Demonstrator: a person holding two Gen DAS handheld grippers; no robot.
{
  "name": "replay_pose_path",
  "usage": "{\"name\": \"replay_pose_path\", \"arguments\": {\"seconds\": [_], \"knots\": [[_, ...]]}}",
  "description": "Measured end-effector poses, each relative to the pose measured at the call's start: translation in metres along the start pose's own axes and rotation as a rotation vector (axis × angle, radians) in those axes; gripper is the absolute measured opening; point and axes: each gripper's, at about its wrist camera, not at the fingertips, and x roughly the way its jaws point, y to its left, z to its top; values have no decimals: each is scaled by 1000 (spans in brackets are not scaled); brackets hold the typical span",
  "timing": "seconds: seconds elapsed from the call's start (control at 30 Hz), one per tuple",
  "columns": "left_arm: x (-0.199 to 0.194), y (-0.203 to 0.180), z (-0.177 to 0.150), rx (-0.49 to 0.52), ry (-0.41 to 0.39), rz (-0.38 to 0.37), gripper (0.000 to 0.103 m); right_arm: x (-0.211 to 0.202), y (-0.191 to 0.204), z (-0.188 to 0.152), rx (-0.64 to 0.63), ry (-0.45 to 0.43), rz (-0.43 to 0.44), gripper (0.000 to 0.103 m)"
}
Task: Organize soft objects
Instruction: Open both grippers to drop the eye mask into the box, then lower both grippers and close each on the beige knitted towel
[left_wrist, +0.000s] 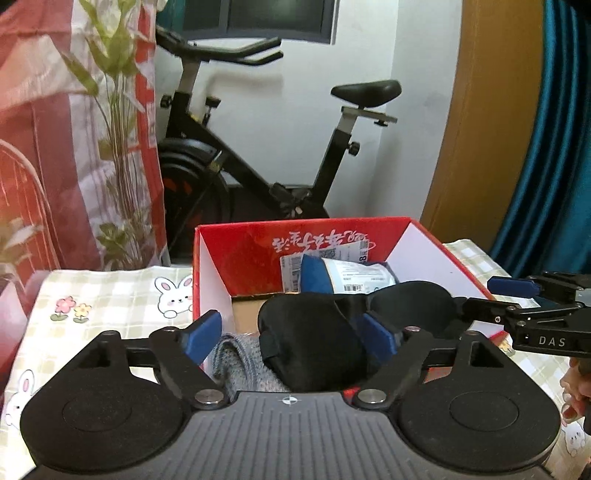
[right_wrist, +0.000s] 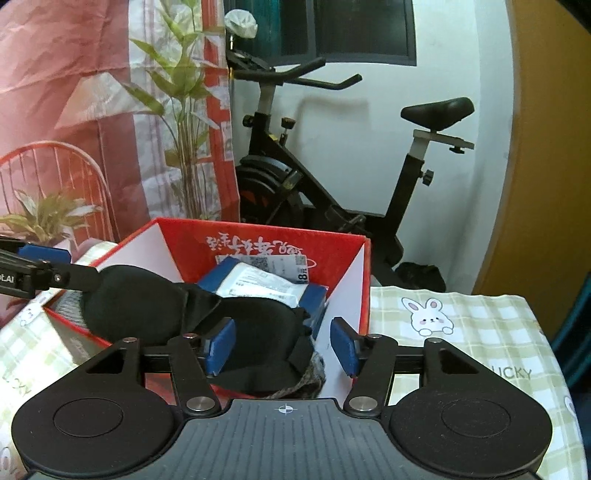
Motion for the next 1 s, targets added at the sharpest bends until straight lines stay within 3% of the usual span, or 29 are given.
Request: {"name": "replay_pose_path", "arguments": {"seconds": [0.3, 0.67, 1.0], "knots": [[-49, 2, -40, -14, -19, -4, 85, -47, 12, -32, -2, 10, 68, 54], [-49, 7, -119, -91, 148, -15, 84, -68, 31, -116, 7, 219, 103, 54], [-42, 14, -155, -178, 224, -48, 78, -75, 19, -150, 94, 320, 84, 54]]}}
